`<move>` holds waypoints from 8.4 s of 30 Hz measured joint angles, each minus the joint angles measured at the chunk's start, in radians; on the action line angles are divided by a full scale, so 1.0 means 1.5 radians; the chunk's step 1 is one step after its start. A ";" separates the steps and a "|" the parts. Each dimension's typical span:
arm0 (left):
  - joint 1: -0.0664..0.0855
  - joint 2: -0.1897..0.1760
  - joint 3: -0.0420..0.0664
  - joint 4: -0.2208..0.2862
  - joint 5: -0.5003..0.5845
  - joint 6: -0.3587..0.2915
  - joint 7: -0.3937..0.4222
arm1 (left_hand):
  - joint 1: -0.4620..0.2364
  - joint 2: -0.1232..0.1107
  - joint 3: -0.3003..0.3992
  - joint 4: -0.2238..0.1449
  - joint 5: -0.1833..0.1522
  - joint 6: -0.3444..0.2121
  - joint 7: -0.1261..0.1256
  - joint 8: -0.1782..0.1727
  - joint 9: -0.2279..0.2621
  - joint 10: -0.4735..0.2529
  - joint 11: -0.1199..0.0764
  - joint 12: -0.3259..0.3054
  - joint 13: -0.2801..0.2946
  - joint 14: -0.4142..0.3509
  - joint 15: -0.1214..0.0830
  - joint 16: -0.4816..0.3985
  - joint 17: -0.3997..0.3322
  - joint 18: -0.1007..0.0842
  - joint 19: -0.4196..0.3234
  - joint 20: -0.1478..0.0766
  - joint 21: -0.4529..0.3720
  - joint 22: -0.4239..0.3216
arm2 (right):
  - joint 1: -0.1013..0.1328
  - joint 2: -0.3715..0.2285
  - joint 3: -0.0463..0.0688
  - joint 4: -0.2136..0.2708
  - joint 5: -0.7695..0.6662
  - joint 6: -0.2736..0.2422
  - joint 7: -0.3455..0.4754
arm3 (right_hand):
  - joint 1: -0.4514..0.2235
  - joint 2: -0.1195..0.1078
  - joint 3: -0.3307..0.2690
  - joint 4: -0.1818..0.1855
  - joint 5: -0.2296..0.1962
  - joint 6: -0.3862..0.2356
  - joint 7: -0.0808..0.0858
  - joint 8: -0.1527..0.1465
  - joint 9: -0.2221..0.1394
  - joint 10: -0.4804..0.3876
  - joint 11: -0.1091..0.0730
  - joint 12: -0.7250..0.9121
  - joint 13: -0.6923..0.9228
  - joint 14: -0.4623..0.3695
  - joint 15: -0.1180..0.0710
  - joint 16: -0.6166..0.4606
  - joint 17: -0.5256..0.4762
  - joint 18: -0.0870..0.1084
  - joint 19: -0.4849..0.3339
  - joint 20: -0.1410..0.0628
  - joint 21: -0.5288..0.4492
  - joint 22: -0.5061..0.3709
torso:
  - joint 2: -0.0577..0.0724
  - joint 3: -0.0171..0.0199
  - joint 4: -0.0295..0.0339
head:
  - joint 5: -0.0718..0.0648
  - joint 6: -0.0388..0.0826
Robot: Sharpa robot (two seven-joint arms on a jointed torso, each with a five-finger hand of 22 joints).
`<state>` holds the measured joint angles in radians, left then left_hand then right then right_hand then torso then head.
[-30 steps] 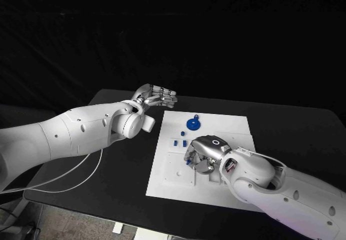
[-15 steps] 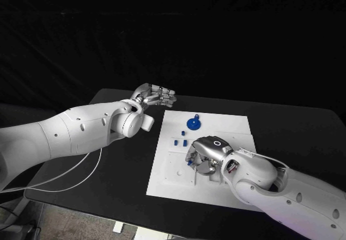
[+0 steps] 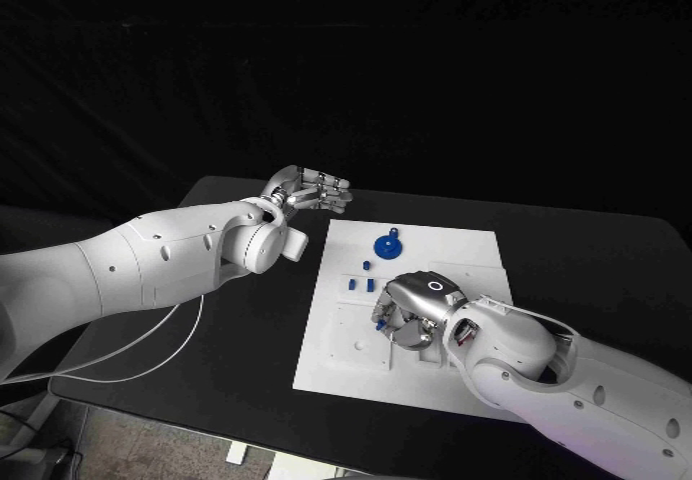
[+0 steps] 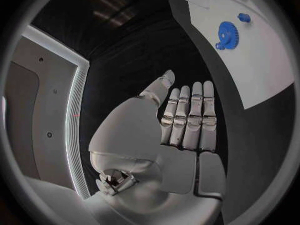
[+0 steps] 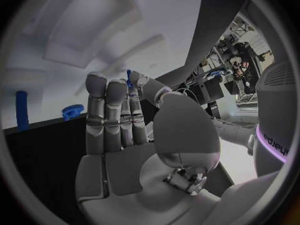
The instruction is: Assemble the parts on the task board
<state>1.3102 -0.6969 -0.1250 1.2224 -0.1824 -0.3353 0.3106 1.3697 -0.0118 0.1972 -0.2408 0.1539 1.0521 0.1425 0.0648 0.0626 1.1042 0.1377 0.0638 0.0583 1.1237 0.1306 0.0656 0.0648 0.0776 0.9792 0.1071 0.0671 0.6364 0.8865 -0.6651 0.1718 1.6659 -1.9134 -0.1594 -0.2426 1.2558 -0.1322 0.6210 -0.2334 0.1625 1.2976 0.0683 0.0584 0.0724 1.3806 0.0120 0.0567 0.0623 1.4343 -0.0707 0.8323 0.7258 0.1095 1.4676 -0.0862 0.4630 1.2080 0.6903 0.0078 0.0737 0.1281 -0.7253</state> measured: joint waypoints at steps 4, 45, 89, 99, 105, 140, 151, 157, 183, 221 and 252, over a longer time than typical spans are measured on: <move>0.000 0.000 0.000 0.000 0.000 0.000 0.000 | 0.000 0.000 0.000 0.000 0.000 0.000 0.000 0.000 0.000 0.000 0.000 0.000 0.000 0.000 0.000 0.000 0.000 0.000 0.000 0.000 0.000 0.000 | 0.000 0.000 0.000 -0.003 -0.005 0.000 -0.004 | 0.000 0.000 0.000 0.000 0.000 0.002 0.002 0.000 0.000 0.000 0.000 0.000 0.000 0.000 0.000 0.000 0.000 0.000 0.000 0.000 0.000 0.000 | 0.000 -0.0002 0.0000 | -0.001 0.001; 0.000 0.000 0.000 -0.003 0.000 0.001 -0.002 | 0.000 0.000 0.000 0.000 0.000 0.000 0.000 0.000 0.000 0.000 0.000 0.000 0.000 0.000 0.000 0.000 0.000 0.000 0.000 0.000 0.000 -0.002 | 0.002 0.025 0.001 -0.019 -0.022 0.036 -0.022 | -0.005 0.002 -0.001 0.003 -0.002 -0.014 0.006 0.000 0.000 -0.017 0.008 0.000 0.000 0.001 0.001 -0.003 0.002 0.004 0.000 0.001 -0.009 -0.001 | 0.000 -0.0015 -0.0002 | 0.000 -0.002; 0.000 -0.010 0.000 -0.006 0.001 0.006 -0.008 | 0.003 0.003 -0.002 -0.002 0.000 0.000 0.000 0.000 0.000 -0.002 0.002 0.000 0.000 -0.005 0.000 0.000 0.000 0.010 0.000 0.000 0.000 -0.002 | 0.002 -0.101 0.132 -0.012 0.084 0.046 -0.026 | 0.045 -0.055 -0.274 0.120 -0.020 -0.182 -0.003 0.006 -0.006 -0.208 0.060 0.000 -0.002 -0.010 0.038 -0.004 -0.041 0.045 -0.002 0.035 -0.066 -0.112 | -0.001 0.0003 -0.0081 | -0.024 0.020; 0.000 -0.009 0.000 -0.007 0.001 0.008 -0.008 | 0.003 0.003 -0.002 -0.002 0.000 0.000 0.000 0.000 0.000 -0.002 0.002 0.000 0.000 -0.005 0.000 0.000 0.000 0.010 0.000 0.000 0.000 -0.002 | 0.001 -0.098 0.134 -0.022 0.094 0.124 -0.035 | 0.072 -0.059 -0.293 0.161 -0.059 -0.196 -0.012 0.006 -0.006 -0.215 0.061 0.000 -0.002 -0.015 0.040 -0.004 -0.042 0.045 -0.002 0.040 -0.073 -0.106 | -0.001 -0.0008 -0.0077 | -0.025 0.020; 0.000 -0.010 0.000 -0.008 0.001 0.008 -0.009 | 0.003 0.003 -0.002 -0.002 0.000 0.000 0.000 0.000 0.000 -0.002 0.002 0.000 0.000 -0.005 0.000 0.000 0.000 0.010 0.000 0.000 0.000 -0.001 | 0.000 -0.095 0.134 -0.024 0.094 0.152 -0.040 | 0.074 -0.025 -0.259 0.126 -0.073 -0.171 -0.004 0.006 -0.006 -0.160 0.047 0.000 -0.002 -0.009 0.035 -0.004 -0.042 0.045 0.001 0.037 -0.073 -0.102 | -0.001 -0.0009 -0.0074 | -0.025 0.019; 0.000 -0.009 0.000 -0.011 0.001 0.010 -0.011 | 0.003 0.003 -0.004 0.000 0.000 0.000 0.000 0.000 0.000 -0.002 0.002 0.000 0.000 -0.005 0.000 0.000 0.000 0.010 0.000 0.000 0.000 0.001 | -0.003 -0.096 0.140 0.021 0.051 0.080 -0.049 | 0.012 0.009 0.040 0.029 -0.075 -0.021 0.007 0.000 0.000 -0.037 0.027 -0.001 0.001 0.003 0.005 -0.006 -0.027 0.004 -0.002 0.001 -0.021 -0.065 | -0.001 -0.0010 -0.0077 | -0.021 0.014; 0.000 -0.003 0.000 -0.014 0.001 0.011 -0.012 | 0.003 0.003 -0.004 0.000 0.000 0.000 0.000 0.000 0.000 -0.002 0.002 0.000 0.000 -0.005 0.000 0.000 0.000 0.010 0.000 0.000 0.000 0.003 | 0.000 -0.066 0.140 0.080 0.066 0.029 -0.038 | 0.008 0.005 0.046 0.028 -0.075 -0.021 0.007 0.000 0.000 -0.037 0.027 -0.002 0.000 0.006 0.003 -0.006 -0.024 0.006 -0.003 0.000 -0.018 -0.061 | -0.002 -0.0023 -0.0080 | -0.012 0.010; 0.000 0.001 0.000 -0.015 0.001 0.011 -0.012 | 0.003 0.003 -0.004 0.000 0.000 0.000 0.000 0.000 0.000 -0.002 0.002 0.000 0.000 -0.005 0.000 0.000 0.000 0.010 0.000 0.000 0.000 0.003 | -0.001 -0.032 0.093 0.080 0.064 0.008 -0.026 | 0.008 0.005 0.048 0.030 -0.075 -0.021 0.007 0.000 -0.001 -0.037 0.027 -0.002 -0.001 0.006 0.003 -0.006 -0.024 0.006 -0.003 0.001 -0.018 -0.061 | -0.002 -0.0025 -0.0077 | -0.004 0.007; -0.001 0.011 -0.001 -0.016 0.001 0.013 -0.012 | 0.003 0.003 -0.004 0.000 0.000 0.000 0.000 0.000 0.000 -0.002 0.002 0.000 0.000 -0.005 0.000 0.000 0.000 0.010 0.000 0.000 0.000 0.004 | -0.003 0.026 -0.006 0.040 0.037 -0.012 0.002 | 0.009 0.006 0.046 0.032 -0.075 -0.019 0.004 0.001 0.000 -0.037 0.027 0.001 -0.001 0.006 0.003 -0.008 -0.021 0.006 -0.003 0.001 -0.018 -0.059 | -0.001 -0.0009 -0.0082 | 0.018 -0.003; -0.001 0.009 -0.001 -0.017 0.001 0.016 -0.016 | 0.003 0.003 -0.004 0.000 0.000 -0.003 0.002 0.000 0.000 -0.002 0.002 0.000 0.000 -0.005 0.000 0.000 0.000 0.010 0.000 0.000 0.000 0.007 | -0.005 0.015 -0.008 0.046 0.027 0.025 -0.002 | 0.013 0.004 0.045 0.030 -0.077 -0.019 0.007 0.002 0.001 -0.037 0.027 0.001 -0.001 0.006 0.003 -0.011 -0.021 0.006 -0.001 0.003 -0.018 -0.058 | -0.001 -0.0017 -0.0081 | 0.020 -0.007; -0.001 0.011 -0.001 -0.019 0.001 0.018 -0.018 | 0.006 0.006 -0.004 0.000 0.000 -0.003 0.003 0.000 0.000 -0.002 0.002 0.000 0.000 -0.005 0.000 0.000 0.000 0.010 -0.002 0.002 0.000 0.010 | -0.006 0.028 -0.027 0.031 0.016 0.027 -0.005 | 0.003 -0.035 -0.143 0.072 -0.039 -0.139 0.013 0.006 -0.006 -0.171 0.049 0.004 -0.002 0.005 0.028 -0.016 -0.037 0.031 -0.001 0.024 -0.065 -0.094 | -0.001 -0.0024 -0.0081 | 0.021 -0.010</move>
<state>1.3092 -0.6803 -0.1264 1.1935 -0.1814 -0.3079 0.2839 1.3790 -0.0026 0.1917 -0.2409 0.1539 1.0483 0.1463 0.0649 0.0626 1.1006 0.1413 0.0637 0.0583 1.1165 0.1306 0.0656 0.0649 0.0928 0.9755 0.1107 0.0671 0.6508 0.8781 -0.6228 0.1312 1.7122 -1.8894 -0.1190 -0.2504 1.2599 -0.1854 0.4070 -0.1259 0.1047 1.0884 0.0873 0.0673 0.0630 1.1243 0.0852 0.0625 0.0596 1.4422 -0.0281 0.8086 0.6707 0.1558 1.4666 -0.0496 0.3652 1.0665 0.6885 0.0042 0.0616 0.1594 -0.7399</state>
